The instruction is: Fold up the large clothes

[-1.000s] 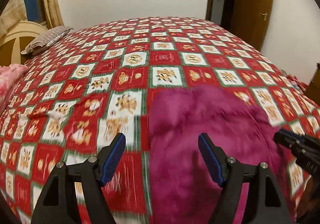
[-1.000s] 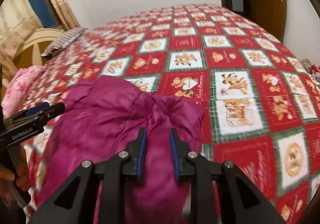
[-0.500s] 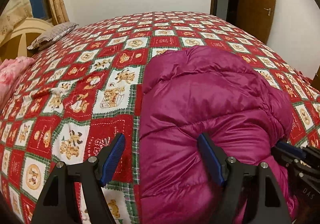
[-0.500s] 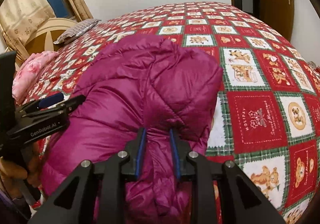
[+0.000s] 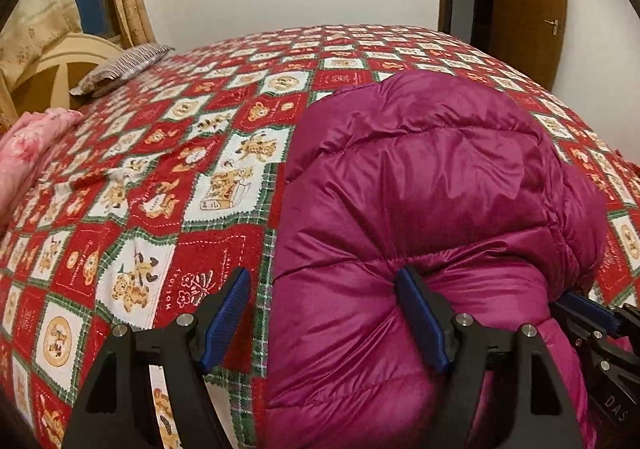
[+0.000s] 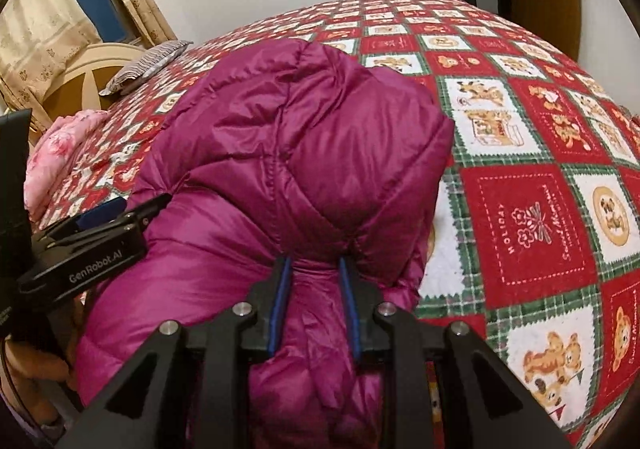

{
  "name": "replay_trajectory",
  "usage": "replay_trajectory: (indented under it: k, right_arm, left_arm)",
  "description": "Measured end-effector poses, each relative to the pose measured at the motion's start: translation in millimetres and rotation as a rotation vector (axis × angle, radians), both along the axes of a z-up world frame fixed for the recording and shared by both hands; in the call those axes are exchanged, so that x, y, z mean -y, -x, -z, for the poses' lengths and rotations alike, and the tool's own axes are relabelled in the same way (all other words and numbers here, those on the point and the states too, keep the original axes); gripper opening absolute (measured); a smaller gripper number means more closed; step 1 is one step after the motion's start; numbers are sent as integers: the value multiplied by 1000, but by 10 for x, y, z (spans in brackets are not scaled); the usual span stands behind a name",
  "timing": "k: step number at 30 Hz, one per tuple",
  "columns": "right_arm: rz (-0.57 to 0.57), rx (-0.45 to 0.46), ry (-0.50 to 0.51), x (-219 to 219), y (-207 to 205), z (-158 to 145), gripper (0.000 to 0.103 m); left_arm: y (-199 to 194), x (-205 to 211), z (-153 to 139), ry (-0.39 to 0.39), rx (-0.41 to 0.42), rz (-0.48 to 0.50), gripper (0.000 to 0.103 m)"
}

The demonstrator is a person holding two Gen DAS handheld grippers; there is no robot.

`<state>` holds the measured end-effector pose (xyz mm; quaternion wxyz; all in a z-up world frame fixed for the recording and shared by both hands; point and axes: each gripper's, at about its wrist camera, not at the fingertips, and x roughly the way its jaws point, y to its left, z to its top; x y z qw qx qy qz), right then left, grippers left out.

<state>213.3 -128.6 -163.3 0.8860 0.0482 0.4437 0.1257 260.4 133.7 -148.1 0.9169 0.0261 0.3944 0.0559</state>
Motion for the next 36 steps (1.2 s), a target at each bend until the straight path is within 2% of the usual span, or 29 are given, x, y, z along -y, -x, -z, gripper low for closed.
replay_trajectory:
  k: [3,8,11,14,16,20,23,25,28,34,36]
  right_arm:
    - [7,4,13,-17,-32,10,27]
    - [11,6,14,-15,-44,9,27]
    - [17,-2,9,5,-5,-20,27]
    - [3,-1,45,-25,37,-64,27]
    - [-8,-4,63,-33,53,-93,28]
    - [-4,-22,12,67,57,-150,33]
    - [16,-16,-58,175,68,-223,43]
    - [42,12,-100,255,87,-303,61]
    - [84,52,-142,374,83,-418,78]
    - [139,10,-249,599,-119,-365,80]
    - [142,-6,-281,625,-183,-303,80]
  left_arm:
    - [-1,48,25,-29,15,-15,76]
    - [-7,34,22,-33,2,-9,76]
    - [16,9,-31,-26,-5,16,76]
    - [79,-14,-123,-31,-1,59,76]
    - [119,-79,-180,1,-5,76,76]
    - [122,-345,-262,123,-47,58,76]
    - [101,-577,-327,198,-49,21,76]
    - [58,-727,-350,258,-57,-4,77]
    - [-28,-878,-345,354,-79,-15,77]
    - [-263,-1100,-193,686,-93,-10,82]
    - [-340,-1080,-110,745,-112,0,82]
